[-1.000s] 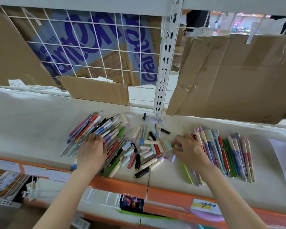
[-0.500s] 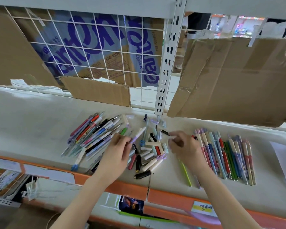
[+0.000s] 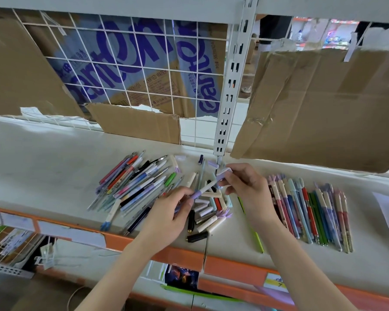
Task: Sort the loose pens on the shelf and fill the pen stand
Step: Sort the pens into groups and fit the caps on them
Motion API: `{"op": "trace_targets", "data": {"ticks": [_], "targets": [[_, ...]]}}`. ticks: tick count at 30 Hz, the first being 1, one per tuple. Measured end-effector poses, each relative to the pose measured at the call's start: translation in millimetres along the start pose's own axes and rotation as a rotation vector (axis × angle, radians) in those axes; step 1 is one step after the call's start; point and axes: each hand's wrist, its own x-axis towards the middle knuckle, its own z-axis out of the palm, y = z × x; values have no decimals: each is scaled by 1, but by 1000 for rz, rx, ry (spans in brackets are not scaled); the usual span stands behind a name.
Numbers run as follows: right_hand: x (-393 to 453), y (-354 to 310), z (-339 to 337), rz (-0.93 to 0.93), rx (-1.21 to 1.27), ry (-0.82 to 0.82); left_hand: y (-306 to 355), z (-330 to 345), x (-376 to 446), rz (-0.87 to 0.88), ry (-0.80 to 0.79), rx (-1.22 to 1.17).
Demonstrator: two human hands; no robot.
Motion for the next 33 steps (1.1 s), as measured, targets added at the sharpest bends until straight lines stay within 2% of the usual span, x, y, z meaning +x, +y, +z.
{"op": "trace_targets", "data": {"ticks": [4,6,10,12,14,16,18,24,30,33], "targets": [[-4,4,5,27,8,-51,7,0,2,-53,-7,-15],[-6,7,6,33,29,-46,8,0,4,-138,-44,-85],[-6,9,5,24,47,-48,20,3,5,-411,-79,-554],[-5,9,3,30,50,-42,25,7,5,-488,-56,-658],[-4,9,3,53,73,-31,24,10,5,-399,-51,-515],[-2,9,0,70,89,-13,24,10,8,-281,-52,-254],[1,6,-3,72,91,-8,24,9,12,-230,-41,-155],[4,2,-5,72,103,-69,23,3,15,-195,6,-135],[3,8,-1,87,144,-22,25,5,11,-178,24,-103],[2,8,-2,84,162,-35,19,6,10,-247,-29,-211]]}}
